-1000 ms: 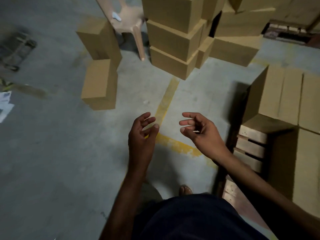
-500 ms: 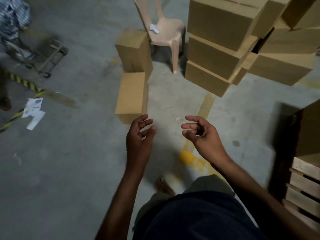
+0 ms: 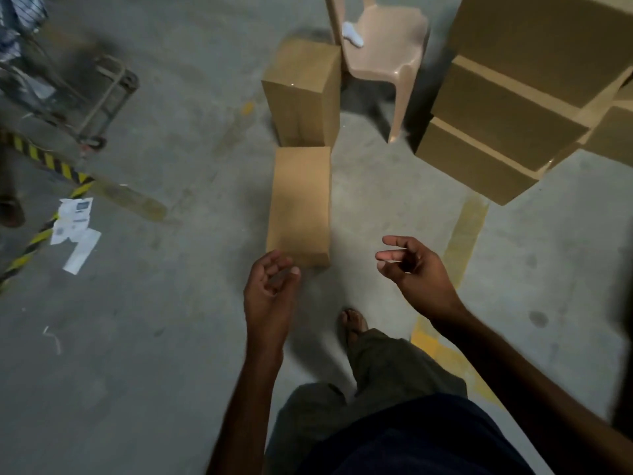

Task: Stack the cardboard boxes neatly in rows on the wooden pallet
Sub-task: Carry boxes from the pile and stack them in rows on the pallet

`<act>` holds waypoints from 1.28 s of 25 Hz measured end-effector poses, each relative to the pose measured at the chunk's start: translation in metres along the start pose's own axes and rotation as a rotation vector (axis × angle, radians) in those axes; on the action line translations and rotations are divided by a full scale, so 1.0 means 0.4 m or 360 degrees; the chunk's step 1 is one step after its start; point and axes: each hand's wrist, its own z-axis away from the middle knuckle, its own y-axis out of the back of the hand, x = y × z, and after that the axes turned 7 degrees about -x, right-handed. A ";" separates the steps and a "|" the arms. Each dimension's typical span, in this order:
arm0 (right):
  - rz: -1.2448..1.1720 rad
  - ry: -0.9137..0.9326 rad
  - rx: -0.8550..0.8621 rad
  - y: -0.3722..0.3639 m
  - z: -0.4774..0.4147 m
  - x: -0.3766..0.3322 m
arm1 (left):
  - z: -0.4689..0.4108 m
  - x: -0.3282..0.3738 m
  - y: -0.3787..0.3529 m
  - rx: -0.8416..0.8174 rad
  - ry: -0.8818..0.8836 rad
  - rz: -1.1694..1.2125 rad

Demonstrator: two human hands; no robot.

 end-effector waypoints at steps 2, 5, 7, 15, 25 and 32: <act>0.0029 -0.0081 -0.0023 -0.066 -0.134 -0.007 | -0.144 -0.018 0.044 0.0029 0.0068 -0.0012; 0.0176 -0.0205 -0.0014 -0.170 -0.326 -0.006 | -0.346 -0.075 0.108 0.0020 0.0232 -0.0089; 0.0327 -0.0292 -0.0004 -0.239 -0.447 0.028 | -0.478 -0.149 0.142 -0.0026 0.0313 -0.0155; 0.0869 -0.0533 0.0101 -0.512 -0.899 0.435 | -1.049 -0.636 0.218 -0.0454 0.0651 -0.0652; 0.1341 -0.0544 -0.0014 -0.644 -1.158 0.901 | -1.358 -1.010 0.110 -0.0455 0.0570 -0.1005; 0.0844 -0.0894 0.0511 -0.531 -1.193 0.846 | -1.231 -0.931 -0.020 -0.0688 0.0030 -0.0827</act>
